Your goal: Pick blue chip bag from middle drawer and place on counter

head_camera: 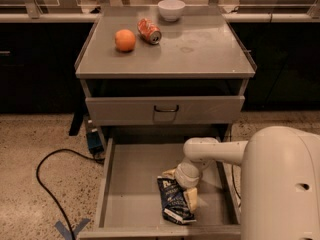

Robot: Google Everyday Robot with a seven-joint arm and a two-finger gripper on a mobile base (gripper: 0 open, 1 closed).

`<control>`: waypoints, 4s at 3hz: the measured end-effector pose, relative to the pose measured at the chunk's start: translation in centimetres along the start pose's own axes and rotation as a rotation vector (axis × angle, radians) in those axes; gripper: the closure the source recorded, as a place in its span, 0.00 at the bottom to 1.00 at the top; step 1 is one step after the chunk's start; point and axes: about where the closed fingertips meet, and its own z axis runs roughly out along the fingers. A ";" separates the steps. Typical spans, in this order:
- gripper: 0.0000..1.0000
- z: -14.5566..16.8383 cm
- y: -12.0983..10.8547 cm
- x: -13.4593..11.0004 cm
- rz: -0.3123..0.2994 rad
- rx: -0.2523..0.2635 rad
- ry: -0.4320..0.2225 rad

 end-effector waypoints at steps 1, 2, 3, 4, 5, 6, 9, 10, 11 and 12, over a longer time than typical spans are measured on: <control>0.19 2.2 -0.3 -0.6 -0.001 -0.037 -0.042; 0.41 2.4 -0.3 -0.6 0.000 -0.038 -0.044; 0.65 2.3 -0.3 -0.6 0.000 -0.038 -0.044; 0.89 1.7 -0.3 -0.8 0.000 -0.038 -0.044; 1.00 1.4 -0.3 -1.0 0.000 -0.039 -0.045; 1.00 -3.0 0.1 -1.4 -0.005 0.025 -0.075; 1.00 -25.1 1.1 -3.2 -0.065 0.314 -0.168; 1.00 -26.3 0.7 -3.4 -0.076 0.332 -0.166; 1.00 -32.9 -0.1 -4.9 -0.128 0.435 -0.202; 1.00 -41.4 -1.4 -7.4 -0.190 0.565 -0.254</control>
Offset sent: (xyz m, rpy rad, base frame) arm -0.0039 0.0117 -0.0167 0.0130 0.0463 0.0145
